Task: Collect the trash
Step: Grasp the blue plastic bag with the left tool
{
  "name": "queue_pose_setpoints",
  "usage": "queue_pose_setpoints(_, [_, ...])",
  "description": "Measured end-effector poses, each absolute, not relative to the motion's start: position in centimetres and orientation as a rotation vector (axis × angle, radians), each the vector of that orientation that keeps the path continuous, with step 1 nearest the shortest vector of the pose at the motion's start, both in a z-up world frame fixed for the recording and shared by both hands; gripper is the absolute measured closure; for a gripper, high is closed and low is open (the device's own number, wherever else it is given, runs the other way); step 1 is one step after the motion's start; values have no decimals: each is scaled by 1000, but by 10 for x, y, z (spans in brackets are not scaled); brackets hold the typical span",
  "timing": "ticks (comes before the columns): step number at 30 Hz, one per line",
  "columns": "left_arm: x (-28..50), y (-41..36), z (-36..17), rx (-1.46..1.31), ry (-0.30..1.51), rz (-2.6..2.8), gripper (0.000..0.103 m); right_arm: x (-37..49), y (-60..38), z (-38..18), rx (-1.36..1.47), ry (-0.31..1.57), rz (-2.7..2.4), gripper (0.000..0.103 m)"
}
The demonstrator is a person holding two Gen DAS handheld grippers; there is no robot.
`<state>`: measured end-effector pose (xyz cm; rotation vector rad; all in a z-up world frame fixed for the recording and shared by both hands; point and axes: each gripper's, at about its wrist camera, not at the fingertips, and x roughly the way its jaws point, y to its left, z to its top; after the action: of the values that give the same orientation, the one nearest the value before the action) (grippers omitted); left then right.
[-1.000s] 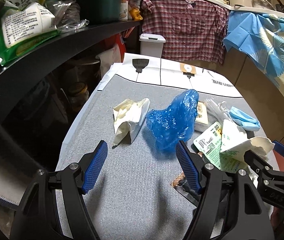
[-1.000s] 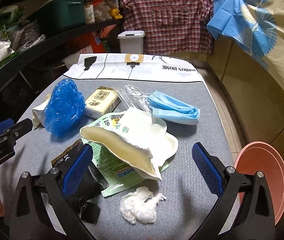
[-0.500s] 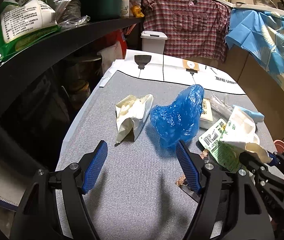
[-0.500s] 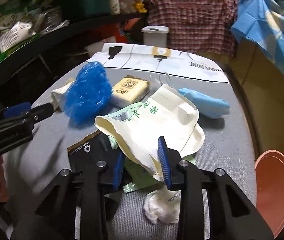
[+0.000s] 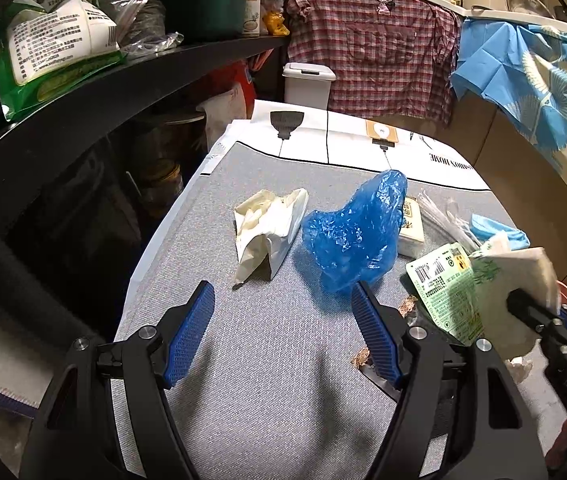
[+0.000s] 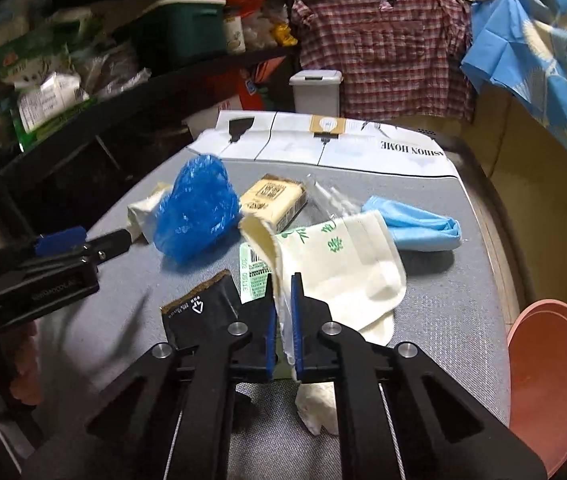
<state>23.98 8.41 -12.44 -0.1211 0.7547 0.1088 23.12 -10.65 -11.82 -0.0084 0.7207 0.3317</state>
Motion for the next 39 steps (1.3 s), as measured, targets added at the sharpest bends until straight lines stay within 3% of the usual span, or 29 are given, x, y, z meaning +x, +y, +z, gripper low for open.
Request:
queue_pose_setpoints(16, [281, 61, -118, -87, 751, 32, 35, 230, -122, -111, 55, 713, 353, 98])
queue_pose_setpoints(22, [295, 51, -127, -77, 793, -9, 49, 237, -126, -117, 66, 725, 347, 98])
queue_pose_setpoints(27, [296, 41, -135, -16, 805, -30, 101, 237, -125, -119, 61, 725, 347, 98])
queue_pose_setpoints(39, [256, 44, -96, -40, 720, -91, 103, 224, -126, -97, 86, 693, 346, 98])
